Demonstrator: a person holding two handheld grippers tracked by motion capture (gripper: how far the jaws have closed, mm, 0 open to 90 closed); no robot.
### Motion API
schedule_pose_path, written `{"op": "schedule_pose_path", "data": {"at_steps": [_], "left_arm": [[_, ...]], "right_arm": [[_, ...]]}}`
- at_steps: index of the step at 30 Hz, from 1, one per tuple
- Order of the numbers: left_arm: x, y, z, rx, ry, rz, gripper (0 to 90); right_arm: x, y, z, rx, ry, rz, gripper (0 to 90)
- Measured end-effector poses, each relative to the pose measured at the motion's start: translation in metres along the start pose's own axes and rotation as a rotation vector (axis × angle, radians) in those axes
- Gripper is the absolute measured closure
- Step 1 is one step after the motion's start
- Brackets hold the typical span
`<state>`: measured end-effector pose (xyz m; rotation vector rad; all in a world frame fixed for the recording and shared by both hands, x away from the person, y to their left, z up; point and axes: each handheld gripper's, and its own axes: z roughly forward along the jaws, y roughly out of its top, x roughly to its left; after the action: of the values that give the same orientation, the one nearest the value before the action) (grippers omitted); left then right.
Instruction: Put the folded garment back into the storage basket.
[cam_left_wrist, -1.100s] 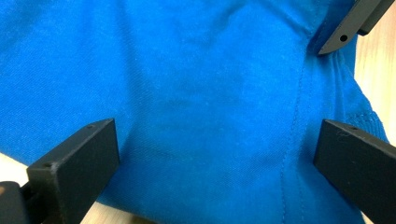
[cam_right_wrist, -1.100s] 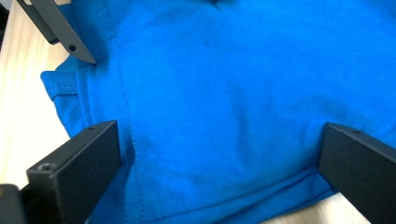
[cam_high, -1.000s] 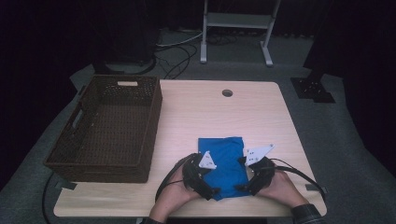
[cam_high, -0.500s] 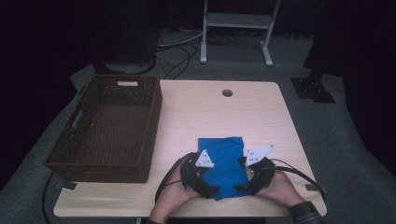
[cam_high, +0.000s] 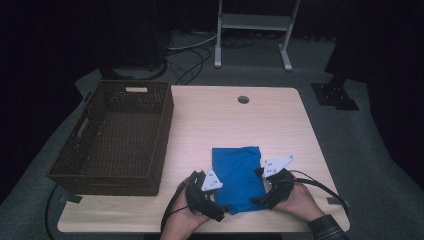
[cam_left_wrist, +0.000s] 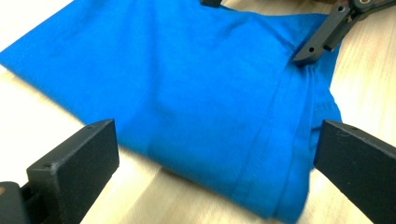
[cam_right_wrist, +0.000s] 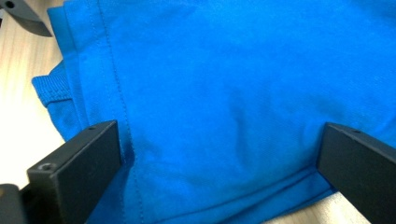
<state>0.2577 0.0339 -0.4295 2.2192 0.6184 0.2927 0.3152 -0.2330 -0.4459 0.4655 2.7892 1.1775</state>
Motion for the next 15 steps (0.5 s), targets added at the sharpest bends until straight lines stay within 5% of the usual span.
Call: {"op": "schedule_pose_path", "data": {"at_steps": [9, 15], "left_arm": [[-0.013, -0.012, 0.001, 0.027, 0.039, -0.009, 0.0], [-0.009, -0.015, 0.004, 0.064, 0.074, -0.01, 0.0]], "right_arm": [[-0.001, 0.001, 0.001, -0.003, -0.012, 0.007, 0.0], [-0.003, 0.002, 0.001, -0.006, -0.013, 0.018, 0.0]]}}
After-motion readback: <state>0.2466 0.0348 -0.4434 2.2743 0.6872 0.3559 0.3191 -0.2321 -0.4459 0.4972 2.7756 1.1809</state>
